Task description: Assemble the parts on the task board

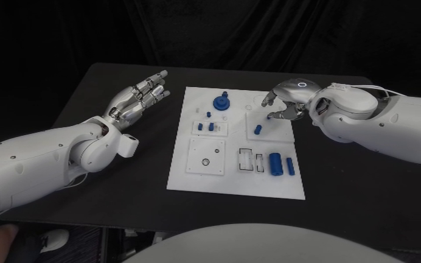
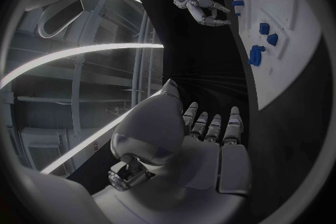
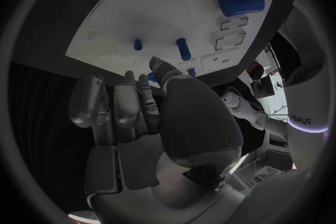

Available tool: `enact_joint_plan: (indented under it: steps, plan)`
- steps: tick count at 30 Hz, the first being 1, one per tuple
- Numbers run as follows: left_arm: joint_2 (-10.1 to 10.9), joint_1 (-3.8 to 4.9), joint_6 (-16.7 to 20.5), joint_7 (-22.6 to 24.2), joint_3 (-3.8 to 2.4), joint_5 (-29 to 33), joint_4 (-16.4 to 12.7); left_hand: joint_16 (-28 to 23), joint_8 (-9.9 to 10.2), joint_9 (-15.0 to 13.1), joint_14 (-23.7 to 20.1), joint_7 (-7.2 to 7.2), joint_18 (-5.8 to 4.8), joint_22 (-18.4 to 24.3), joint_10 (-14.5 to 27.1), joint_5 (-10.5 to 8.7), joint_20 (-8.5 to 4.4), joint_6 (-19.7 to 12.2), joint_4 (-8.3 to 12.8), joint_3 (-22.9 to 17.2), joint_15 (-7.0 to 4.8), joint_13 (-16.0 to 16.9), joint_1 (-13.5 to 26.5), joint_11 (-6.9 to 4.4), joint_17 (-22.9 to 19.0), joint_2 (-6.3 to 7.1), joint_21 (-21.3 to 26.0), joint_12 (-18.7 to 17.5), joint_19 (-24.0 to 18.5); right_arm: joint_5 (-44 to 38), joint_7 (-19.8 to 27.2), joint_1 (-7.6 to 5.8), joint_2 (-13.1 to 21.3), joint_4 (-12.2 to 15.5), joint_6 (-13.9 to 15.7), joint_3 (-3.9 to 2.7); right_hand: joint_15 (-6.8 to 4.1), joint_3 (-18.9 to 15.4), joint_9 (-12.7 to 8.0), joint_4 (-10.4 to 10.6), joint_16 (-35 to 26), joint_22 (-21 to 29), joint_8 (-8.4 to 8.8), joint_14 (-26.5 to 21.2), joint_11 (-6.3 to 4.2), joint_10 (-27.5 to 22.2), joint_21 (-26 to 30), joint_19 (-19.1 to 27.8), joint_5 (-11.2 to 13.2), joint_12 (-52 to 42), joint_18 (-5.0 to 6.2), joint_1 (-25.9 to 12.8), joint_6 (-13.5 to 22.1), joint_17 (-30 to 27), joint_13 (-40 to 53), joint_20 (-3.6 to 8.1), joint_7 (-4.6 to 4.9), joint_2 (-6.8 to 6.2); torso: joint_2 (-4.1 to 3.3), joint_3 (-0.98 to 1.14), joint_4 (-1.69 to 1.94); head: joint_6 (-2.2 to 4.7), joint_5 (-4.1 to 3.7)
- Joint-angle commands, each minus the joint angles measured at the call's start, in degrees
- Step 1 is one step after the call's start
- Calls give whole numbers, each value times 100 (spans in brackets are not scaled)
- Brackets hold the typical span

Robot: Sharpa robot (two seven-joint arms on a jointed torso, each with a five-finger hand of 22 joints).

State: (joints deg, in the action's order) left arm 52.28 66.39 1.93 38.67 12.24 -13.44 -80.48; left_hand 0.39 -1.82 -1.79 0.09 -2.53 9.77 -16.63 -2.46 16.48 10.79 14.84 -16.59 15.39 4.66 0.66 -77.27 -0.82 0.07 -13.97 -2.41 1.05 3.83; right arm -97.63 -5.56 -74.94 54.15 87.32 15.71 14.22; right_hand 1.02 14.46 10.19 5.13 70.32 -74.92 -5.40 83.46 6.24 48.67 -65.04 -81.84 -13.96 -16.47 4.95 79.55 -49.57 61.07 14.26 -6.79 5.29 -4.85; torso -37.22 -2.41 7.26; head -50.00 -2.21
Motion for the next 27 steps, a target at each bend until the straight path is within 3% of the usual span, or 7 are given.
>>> enact_joint_plan:
  steps: [1,6,12,16,21,27]
  plan:
    - [-7,-18,-171,810,-6,97,-26,-39,6,-2,-9,-5,32,12,10,43,51,5,-5,30,51,-3,-77,29,-7,2,6,-23,12,-66,-87,34,-17,-51,-53,-4,-7,31,59,-34,36,-796,-59,39,-7,142,-37,-40,-171,-21,-20,59,-158,29,-45,1,6,43,-28,-21,21,0,-38]
    - [-12,-34,-203,800,-6,97,-25,-39,7,-2,-9,-5,35,15,3,73,68,2,-4,32,64,-1,-116,64,-7,4,4,-20,18,-66,-93,62,-40,-107,-84,-4,-4,119,179,-60,77,-824,-161,48,-8,282,-72,-54,-408,25,-27,83,-411,71,-122,2,28,43,-40,-31,11,0,-17]
    - [-22,-45,-239,787,-6,97,-22,-39,6,-2,-9,-20,39,16,-10,140,106,5,6,28,99,1,-206,135,-7,9,-1,-16,32,-66,-91,90,-66,-171,-101,-4,-12,190,252,-80,116,-849,-185,59,-20,398,-116,-70,-550,38,-34,85,-489,115,-162,9,26,31,-43,-47,11,0,-10]
    - [-28,-51,-268,779,-6,97,-18,-39,7,-2,-9,-28,42,12,-15,203,143,0,14,18,135,2,-296,178,-7,18,-9,-15,52,-66,-71,121,-111,-254,-74,-4,-13,237,282,-98,140,-863,-171,66,-22,439,-139,-79,-642,57,-39,88,-483,141,-188,12,24,14,-45,-45,10,0,-15]
    - [-30,-59,-299,770,-6,97,-15,-39,5,-4,-9,-19,44,-24,-21,302,185,7,27,0,183,3,-407,209,-7,24,-26,-12,90,-66,-36,158,-162,-354,-33,-4,-18,272,299,-102,162,-878,-135,74,-31,511,-169,-90,-665,54,-44,71,-434,166,-202,15,18,-6,-50,-46,19,0,-17]
    - [-38,-74,-330,756,-6,97,0,-37,2,-6,-6,-7,45,-76,-25,370,225,24,28,-10,231,4,-480,230,-6,28,-50,-10,139,7,-8,189,-215,-444,-30,-4,-27,302,316,-102,215,-897,-119,93,-46,576,-220,-107,-660,42,-53,59,-419,238,-207,20,14,-8,-51,-65,5,0,-5]
